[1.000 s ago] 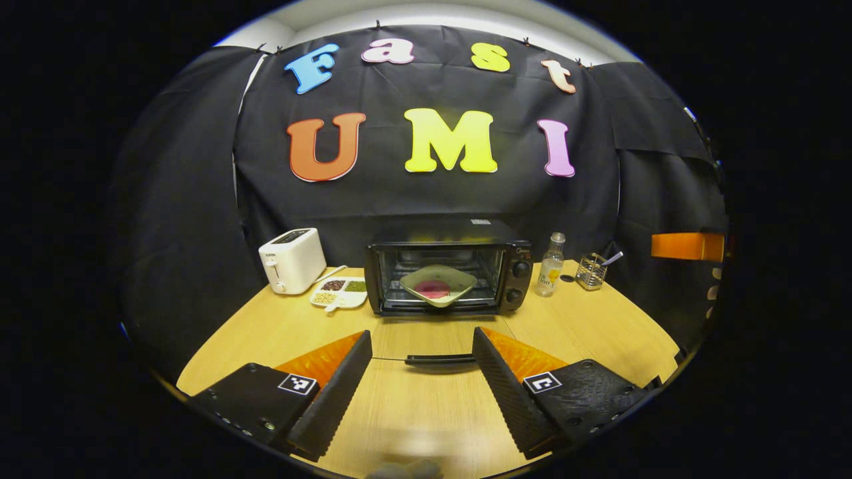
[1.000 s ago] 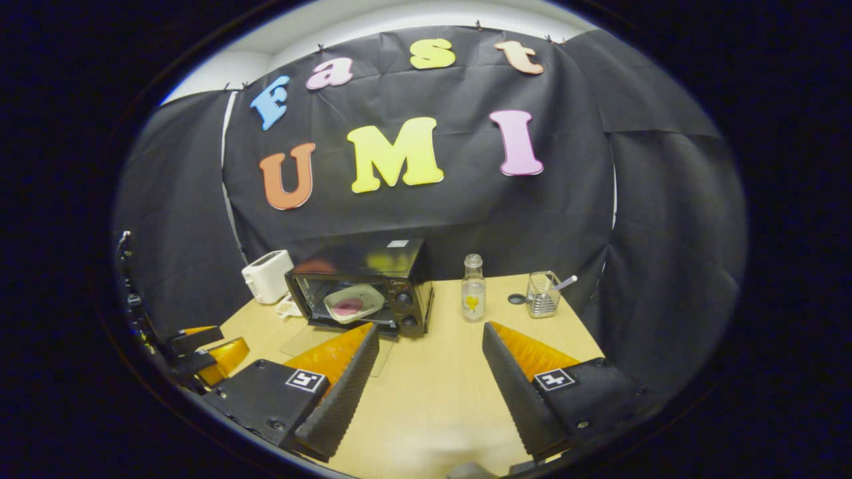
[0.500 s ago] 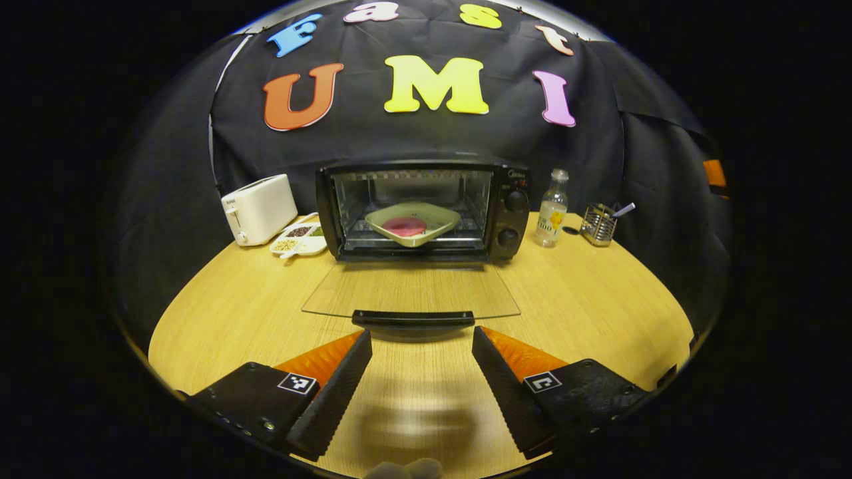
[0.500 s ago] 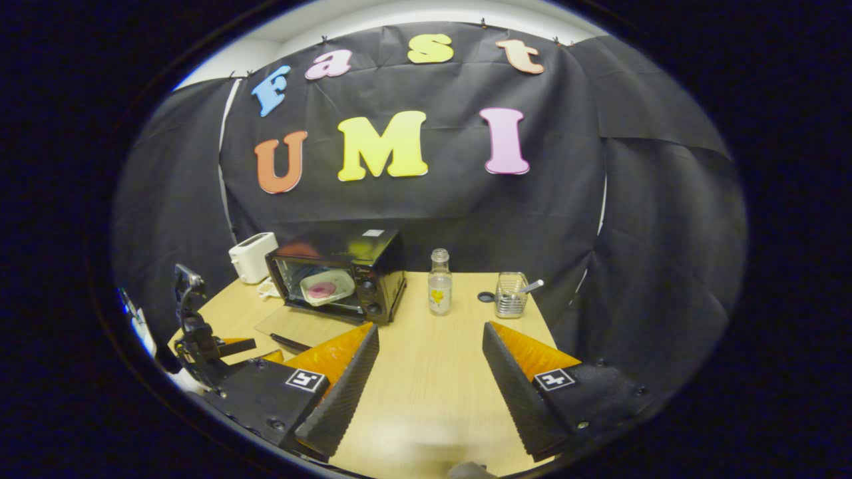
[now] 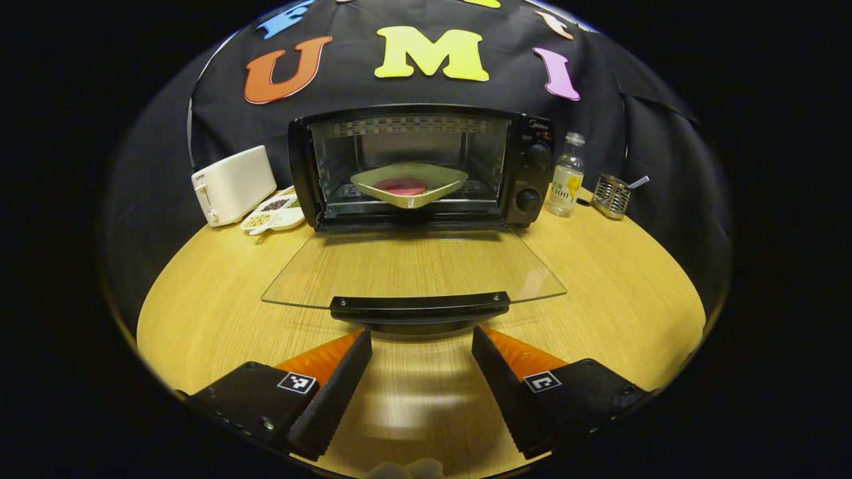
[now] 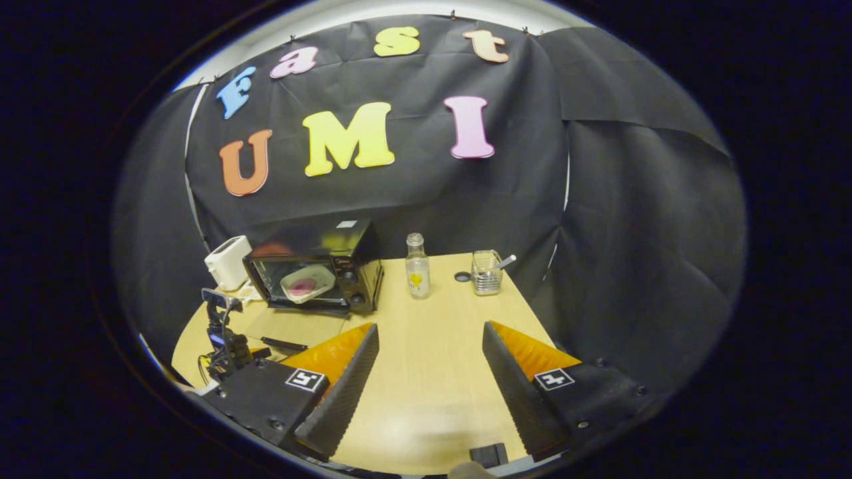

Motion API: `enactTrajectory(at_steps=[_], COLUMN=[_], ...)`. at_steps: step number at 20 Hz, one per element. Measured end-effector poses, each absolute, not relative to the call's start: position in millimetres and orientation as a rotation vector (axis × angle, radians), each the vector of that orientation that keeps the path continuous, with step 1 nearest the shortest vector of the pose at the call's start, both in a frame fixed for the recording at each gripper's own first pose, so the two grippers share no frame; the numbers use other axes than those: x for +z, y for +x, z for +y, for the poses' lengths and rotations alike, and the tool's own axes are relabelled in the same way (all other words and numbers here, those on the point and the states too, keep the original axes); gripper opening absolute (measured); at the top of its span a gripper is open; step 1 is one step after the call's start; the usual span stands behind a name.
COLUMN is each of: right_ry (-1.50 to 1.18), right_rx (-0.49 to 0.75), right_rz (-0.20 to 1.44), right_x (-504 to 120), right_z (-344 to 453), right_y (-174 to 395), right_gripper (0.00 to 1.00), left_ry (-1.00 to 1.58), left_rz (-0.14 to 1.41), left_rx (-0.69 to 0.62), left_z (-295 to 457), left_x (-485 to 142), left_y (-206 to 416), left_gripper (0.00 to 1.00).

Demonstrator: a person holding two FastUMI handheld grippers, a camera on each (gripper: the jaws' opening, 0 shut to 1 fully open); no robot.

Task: Open the electric oven with the left hand, put the food in, and close the electric oven.

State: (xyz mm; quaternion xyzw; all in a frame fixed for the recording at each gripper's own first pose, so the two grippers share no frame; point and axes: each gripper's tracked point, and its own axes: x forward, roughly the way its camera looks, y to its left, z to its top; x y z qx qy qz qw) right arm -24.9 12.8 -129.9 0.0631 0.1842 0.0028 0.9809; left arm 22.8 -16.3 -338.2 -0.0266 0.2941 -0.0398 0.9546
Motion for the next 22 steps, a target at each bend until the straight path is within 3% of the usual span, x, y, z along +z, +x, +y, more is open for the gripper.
enactTrajectory(at_steps=[7,9,22], right_ry=[0.161,0.174,0.233], right_rx=[-0.065,-0.069,-0.041], right_rz=[0.367,0.356,0.325], right_x=[-129.6,-127.0,-127.8], right_z=[7.2,10.3,32.0], right_y=[-37.1,-38.5,-34.7], right_gripper=[0.96,0.99,0.96], left_ry=[-0.039,-0.052,-0.029], left_rz=[0.617,0.616,0.473], left_rx=[-0.091,-0.101,-0.131], left_z=[-18.4,-18.8,-3.6], left_x=[-345.3,-340.4,-246.2], left_y=[27.5,26.7,65.6], left_gripper=[0.98,0.99,0.98])
